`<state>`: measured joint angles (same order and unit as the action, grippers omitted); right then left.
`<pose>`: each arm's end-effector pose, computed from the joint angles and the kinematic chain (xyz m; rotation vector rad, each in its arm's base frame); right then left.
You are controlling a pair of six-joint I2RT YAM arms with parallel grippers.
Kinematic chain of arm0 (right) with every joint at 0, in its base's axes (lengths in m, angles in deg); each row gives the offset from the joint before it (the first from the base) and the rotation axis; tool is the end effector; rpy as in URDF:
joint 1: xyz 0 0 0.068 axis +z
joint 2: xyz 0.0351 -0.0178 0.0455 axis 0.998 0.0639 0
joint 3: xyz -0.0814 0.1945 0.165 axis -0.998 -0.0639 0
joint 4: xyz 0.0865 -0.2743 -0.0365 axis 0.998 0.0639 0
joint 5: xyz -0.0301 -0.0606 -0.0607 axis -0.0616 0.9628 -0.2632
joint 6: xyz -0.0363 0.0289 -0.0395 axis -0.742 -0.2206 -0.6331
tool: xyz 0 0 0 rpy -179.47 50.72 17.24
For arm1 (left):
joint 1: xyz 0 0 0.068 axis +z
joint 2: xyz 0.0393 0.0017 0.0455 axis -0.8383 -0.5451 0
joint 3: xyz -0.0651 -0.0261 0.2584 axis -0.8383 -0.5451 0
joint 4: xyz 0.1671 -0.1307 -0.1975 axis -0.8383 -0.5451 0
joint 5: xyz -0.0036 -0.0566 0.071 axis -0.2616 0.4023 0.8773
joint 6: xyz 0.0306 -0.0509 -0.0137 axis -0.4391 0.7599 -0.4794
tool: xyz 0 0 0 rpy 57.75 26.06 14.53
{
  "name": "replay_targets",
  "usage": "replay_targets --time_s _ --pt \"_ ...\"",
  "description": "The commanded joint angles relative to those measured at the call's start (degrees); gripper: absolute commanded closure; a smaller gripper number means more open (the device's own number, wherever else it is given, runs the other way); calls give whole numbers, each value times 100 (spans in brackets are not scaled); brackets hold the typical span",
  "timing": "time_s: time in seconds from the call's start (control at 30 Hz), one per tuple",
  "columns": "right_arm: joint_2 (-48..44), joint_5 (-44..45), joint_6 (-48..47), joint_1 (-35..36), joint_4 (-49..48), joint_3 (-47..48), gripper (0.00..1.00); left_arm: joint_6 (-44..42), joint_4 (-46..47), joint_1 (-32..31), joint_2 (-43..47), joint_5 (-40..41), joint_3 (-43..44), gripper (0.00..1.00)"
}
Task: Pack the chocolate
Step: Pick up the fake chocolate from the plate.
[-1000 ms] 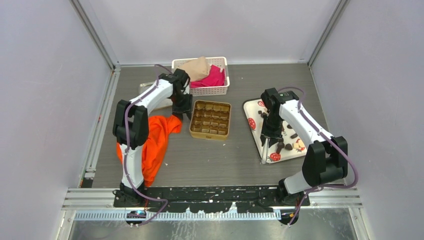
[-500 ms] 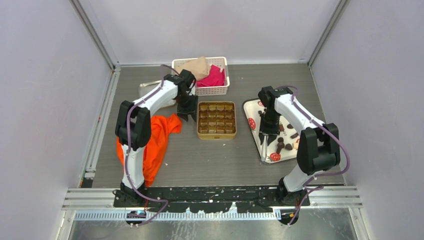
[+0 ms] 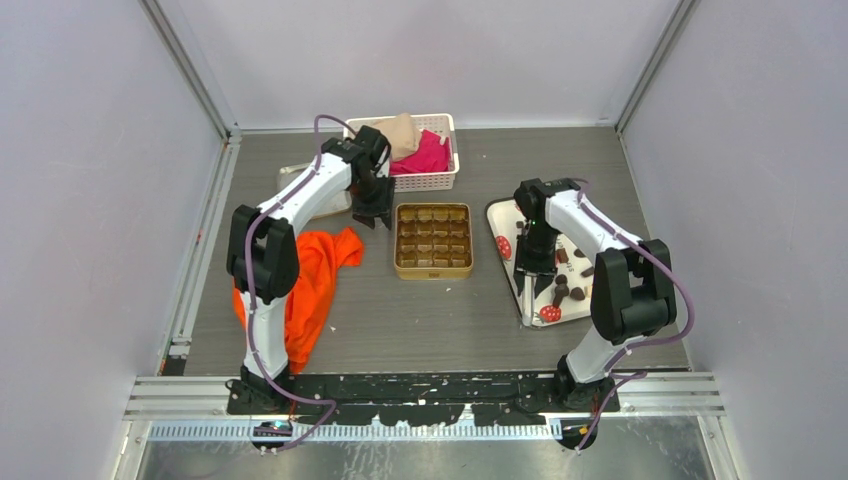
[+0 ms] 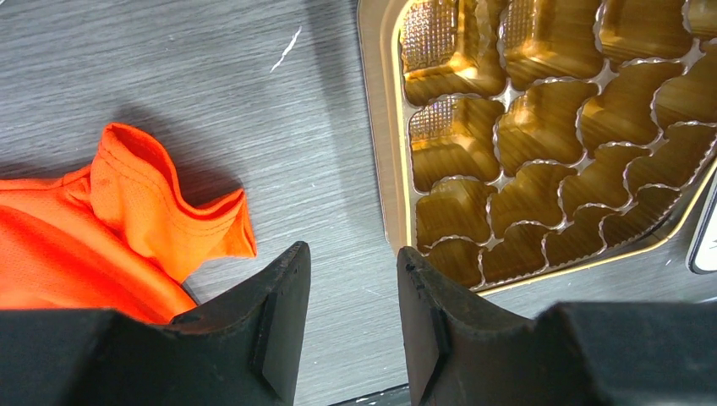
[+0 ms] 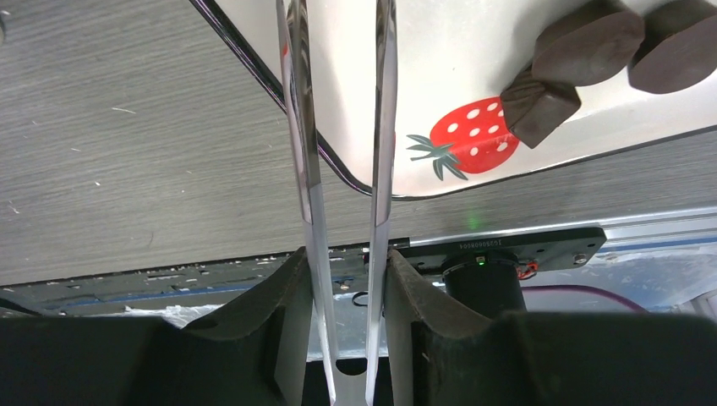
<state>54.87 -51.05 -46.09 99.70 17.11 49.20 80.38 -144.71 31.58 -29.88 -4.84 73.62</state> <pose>0.2905 0.0707 0.1890 -0.2717 -2.9935 0.0113 0.4082 -0.2002 0.2269 0.1183 2.8874 -0.3535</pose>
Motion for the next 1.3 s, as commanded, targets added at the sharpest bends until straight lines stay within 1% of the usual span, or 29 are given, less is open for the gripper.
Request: replay_targets --time_s 0.0,0.17,0.47,1.03,1.1,1.2,1.27 --pt "-65 -203 -77 -19 -4 -112 61 -52 -83 25 327 64 226 57" --pt "-7 -207 -70 -20 -57 -141 61 -42 -77 25 296 45 251 57" --pt "130 -63 -60 -24 -73 -44 54 -51 -85 25 238 59 308 57" --pt "781 25 -195 -45 -152 632 53 -130 -103 55 197 80 368 57" --pt "822 39 -207 -52 -145 644 55 -137 -103 75 199 81 355 57" --pt "789 40 -210 -45 -92 639 65 -155 -111 101 198 81 361 57" --pt "734 48 -204 -49 -67 632 74 -161 -108 112 186 73 378 57"
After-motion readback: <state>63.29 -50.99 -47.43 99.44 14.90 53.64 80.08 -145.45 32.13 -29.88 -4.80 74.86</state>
